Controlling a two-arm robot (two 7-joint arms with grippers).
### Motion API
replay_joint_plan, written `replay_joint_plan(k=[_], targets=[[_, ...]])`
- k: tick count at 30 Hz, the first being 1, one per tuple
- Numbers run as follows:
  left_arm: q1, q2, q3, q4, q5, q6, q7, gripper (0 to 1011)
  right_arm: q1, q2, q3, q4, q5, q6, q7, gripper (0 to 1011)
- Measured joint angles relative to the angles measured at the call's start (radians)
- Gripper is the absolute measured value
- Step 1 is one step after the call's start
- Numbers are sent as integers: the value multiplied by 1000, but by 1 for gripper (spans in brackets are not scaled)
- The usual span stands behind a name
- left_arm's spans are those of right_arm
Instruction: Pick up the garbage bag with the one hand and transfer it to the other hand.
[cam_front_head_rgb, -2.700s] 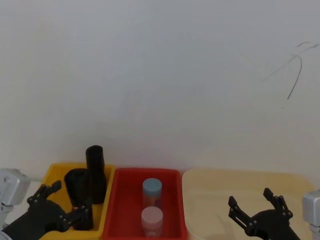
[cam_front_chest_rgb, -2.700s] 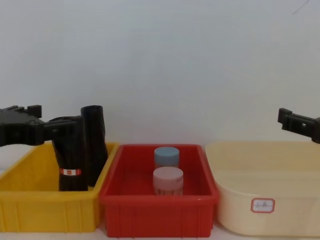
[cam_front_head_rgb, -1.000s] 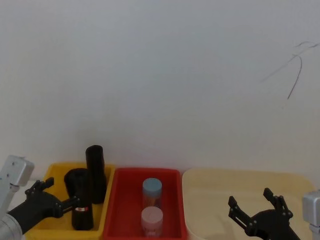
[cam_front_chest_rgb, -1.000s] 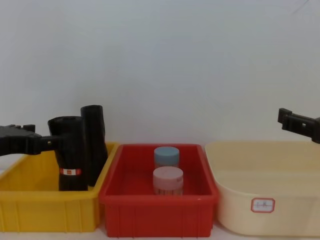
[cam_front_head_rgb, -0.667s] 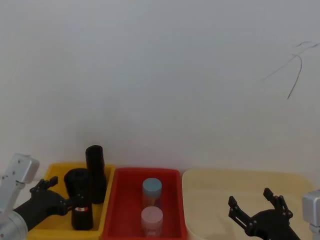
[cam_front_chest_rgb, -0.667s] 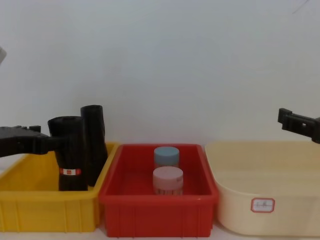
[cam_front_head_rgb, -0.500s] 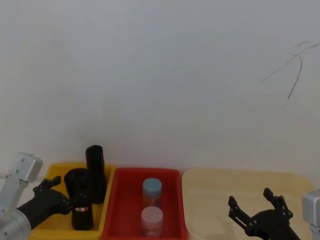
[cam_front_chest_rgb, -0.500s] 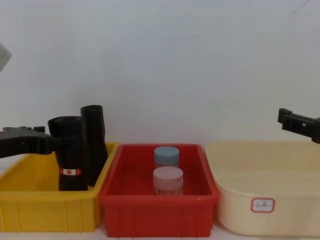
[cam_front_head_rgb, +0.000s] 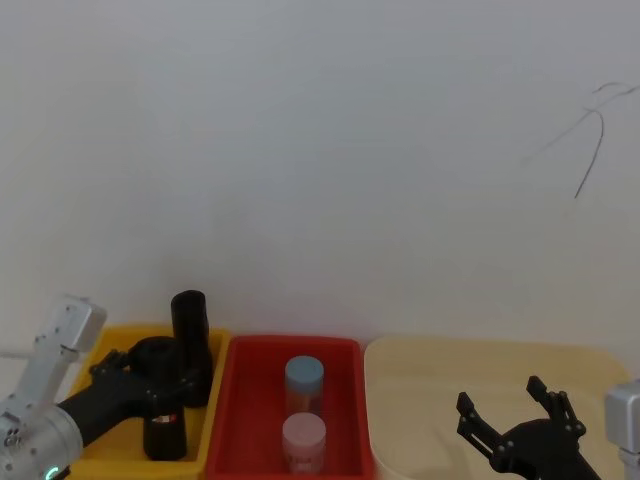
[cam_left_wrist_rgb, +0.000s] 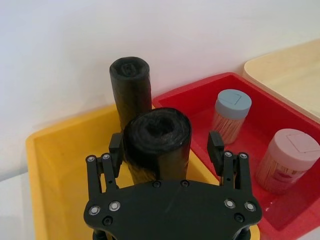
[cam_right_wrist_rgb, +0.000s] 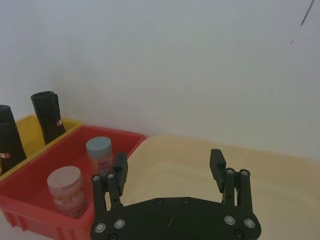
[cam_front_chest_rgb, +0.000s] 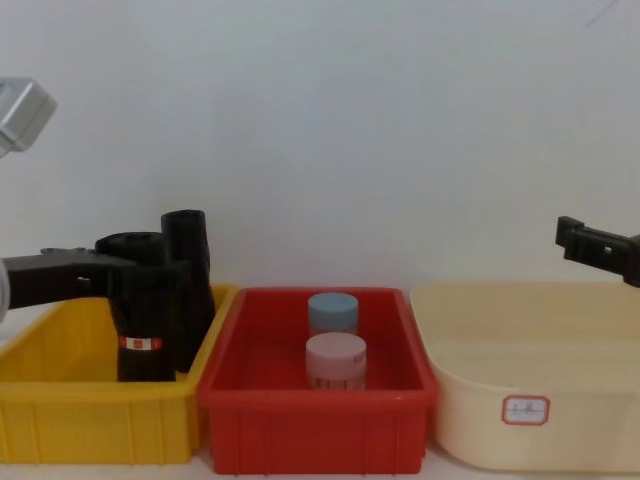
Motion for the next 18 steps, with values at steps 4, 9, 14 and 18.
replay_joint_plan(k=[4, 9, 14, 18], targets=[[-15, -7, 8, 13, 10, 1, 0, 1000, 0, 0, 0, 0, 0, 0, 0, 1001], [-32, -17, 19, 27, 31, 2, 11, 1000, 0, 0, 0, 0, 0, 0, 0, 1001], [-43, -23, 25, 37, 45, 2, 20, 1000, 0, 0, 0, 0, 0, 0, 0, 1001], [-49, -26, 28, 41, 52, 2, 24, 944, 0, 0, 0, 0, 0, 0, 0, 1001]])
